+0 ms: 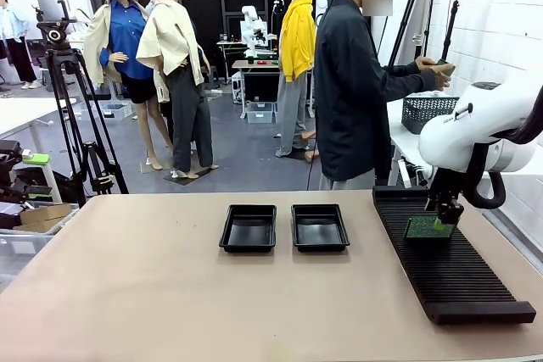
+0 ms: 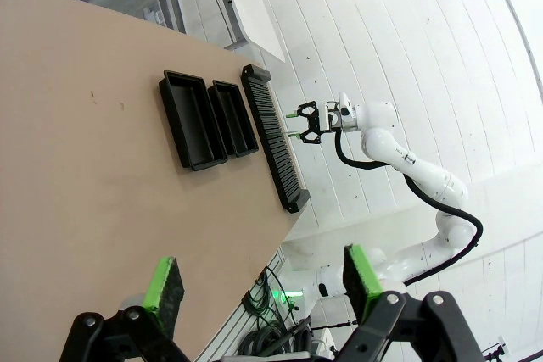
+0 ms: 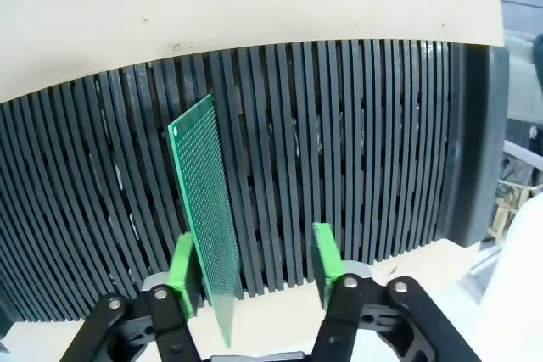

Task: Inspect and transfer BCBs to ESD trays.
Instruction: Pick up the Blank PCB from the PCB Rack and place it in the left ESD tray.

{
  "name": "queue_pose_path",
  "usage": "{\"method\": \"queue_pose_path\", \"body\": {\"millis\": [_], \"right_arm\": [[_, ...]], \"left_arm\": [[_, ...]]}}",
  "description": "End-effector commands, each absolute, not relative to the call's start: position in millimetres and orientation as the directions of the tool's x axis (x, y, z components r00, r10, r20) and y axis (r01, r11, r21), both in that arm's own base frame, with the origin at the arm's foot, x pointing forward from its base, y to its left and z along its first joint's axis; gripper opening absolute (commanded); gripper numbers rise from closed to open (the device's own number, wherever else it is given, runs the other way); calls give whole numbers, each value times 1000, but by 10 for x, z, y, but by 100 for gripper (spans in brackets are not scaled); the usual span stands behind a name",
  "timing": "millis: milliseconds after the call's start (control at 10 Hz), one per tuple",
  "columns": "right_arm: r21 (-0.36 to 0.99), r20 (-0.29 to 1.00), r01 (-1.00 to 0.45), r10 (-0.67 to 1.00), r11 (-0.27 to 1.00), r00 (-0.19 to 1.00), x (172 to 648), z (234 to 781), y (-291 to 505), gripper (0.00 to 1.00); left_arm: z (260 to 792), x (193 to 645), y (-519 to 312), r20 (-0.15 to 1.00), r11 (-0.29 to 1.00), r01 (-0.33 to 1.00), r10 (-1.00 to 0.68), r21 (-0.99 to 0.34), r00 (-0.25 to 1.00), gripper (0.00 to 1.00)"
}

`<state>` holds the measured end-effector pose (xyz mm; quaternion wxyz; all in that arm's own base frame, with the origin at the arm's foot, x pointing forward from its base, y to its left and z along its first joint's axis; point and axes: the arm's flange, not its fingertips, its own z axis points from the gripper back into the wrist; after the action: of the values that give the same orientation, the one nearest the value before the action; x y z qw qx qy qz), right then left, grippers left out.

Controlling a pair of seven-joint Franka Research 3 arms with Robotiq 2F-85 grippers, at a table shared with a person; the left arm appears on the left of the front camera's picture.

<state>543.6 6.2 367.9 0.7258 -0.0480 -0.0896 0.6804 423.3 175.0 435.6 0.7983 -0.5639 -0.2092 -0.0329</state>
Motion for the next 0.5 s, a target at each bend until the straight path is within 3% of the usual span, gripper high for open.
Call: {"method": "queue_pose_path", "body": {"millis": [0,400], "right_arm": [[-177,82,-983,996,44,29,5476,3680,30,47],[-168,80,-985,996,43,30,5491,3682,43,20]], "left_arm": [[4386,4216,1760,365,346,286,187,-893,912,100],[4386,4216,1760,365,346,286,187,-893,912,100]]}}
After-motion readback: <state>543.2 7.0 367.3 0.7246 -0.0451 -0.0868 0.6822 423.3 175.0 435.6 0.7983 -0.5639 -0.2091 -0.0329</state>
